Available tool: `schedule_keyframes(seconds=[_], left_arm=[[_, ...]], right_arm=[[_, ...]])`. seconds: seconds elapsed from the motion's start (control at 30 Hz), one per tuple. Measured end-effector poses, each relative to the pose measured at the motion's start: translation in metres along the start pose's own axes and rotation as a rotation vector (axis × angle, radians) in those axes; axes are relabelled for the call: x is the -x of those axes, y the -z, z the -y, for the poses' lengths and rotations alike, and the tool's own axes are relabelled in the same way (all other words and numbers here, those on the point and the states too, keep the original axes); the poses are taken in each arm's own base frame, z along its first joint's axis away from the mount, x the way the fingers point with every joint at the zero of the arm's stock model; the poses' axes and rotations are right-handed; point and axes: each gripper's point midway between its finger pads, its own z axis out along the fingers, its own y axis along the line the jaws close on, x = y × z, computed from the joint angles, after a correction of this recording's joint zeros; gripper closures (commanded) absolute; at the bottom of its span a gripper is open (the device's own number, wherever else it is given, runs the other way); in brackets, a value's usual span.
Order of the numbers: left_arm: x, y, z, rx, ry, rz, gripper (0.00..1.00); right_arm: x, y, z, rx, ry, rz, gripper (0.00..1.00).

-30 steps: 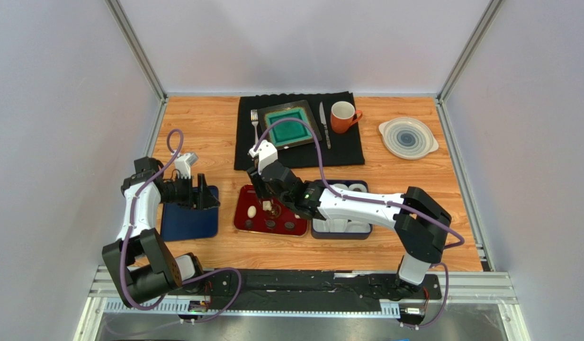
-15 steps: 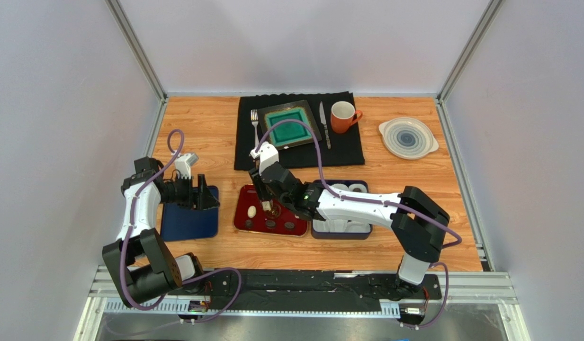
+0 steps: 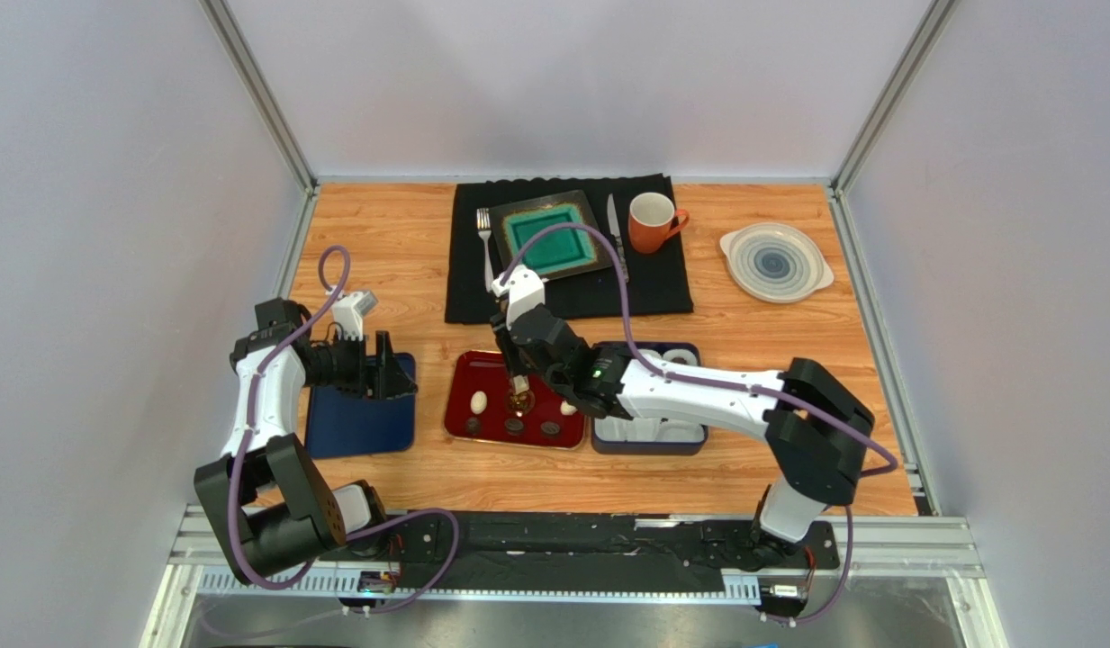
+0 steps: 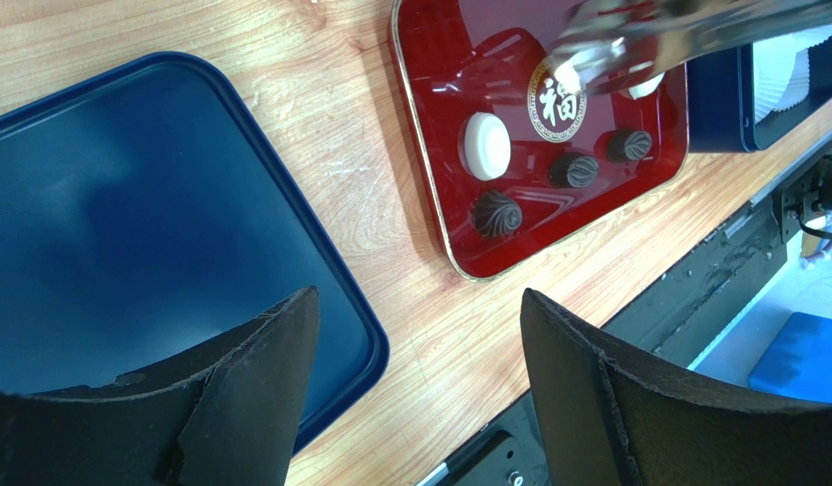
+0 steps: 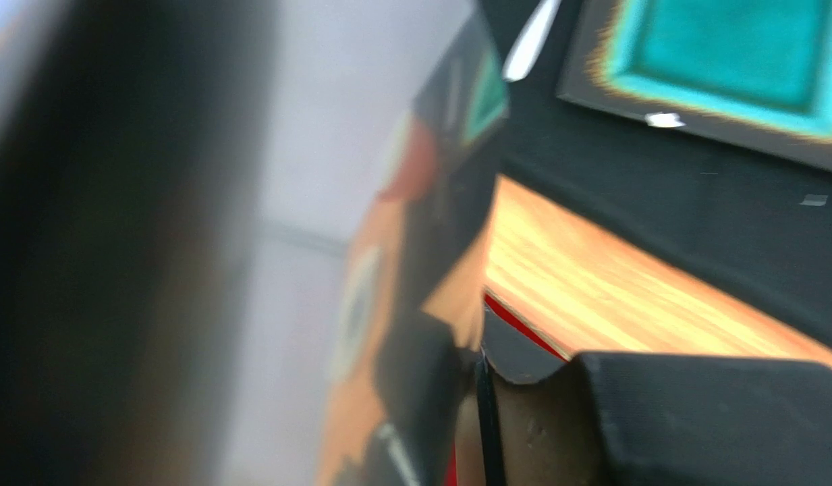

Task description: Pack the chocolate

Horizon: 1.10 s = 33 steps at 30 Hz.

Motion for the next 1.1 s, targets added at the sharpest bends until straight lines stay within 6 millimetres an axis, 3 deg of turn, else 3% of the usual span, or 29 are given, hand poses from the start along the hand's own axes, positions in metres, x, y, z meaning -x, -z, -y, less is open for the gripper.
schedule_keyframes(seconds=[0.1, 0.3, 0.43, 0.57, 0.8, 1.1], left_arm=[[0.000, 0.000, 0.000, 0.000, 0.000, 0.000, 0.19], [0.000, 0.000, 0.000, 0.000, 0.000, 0.000, 0.19], [0.000, 0.000, 0.000, 0.000, 0.000, 0.000, 0.19], [0.000, 0.000, 0.000, 0.000, 0.001, 0.000, 0.19], [0.000, 0.000, 0.000, -0.001, 0.001, 0.000, 0.19], [0.000, 0.000, 0.000, -0.001, 0.001, 0.000, 0.19]], right_arm=[[0.019, 0.018, 0.015, -0.022, -0.003, 0.032, 0.73], [0.074, 0.074, 0.055, -0.069, -0.060, 0.166, 0.74], [0.089, 0.108, 0.082, -0.114, -0.080, 0.225, 0.74], [0.080, 0.125, 0.099, -0.151, -0.077, 0.219, 0.74], [0.037, 0.126, 0.119, -0.210, -0.039, 0.119, 0.74], [0.018, 0.128, 0.125, -0.225, -0.045, 0.086, 0.73]])
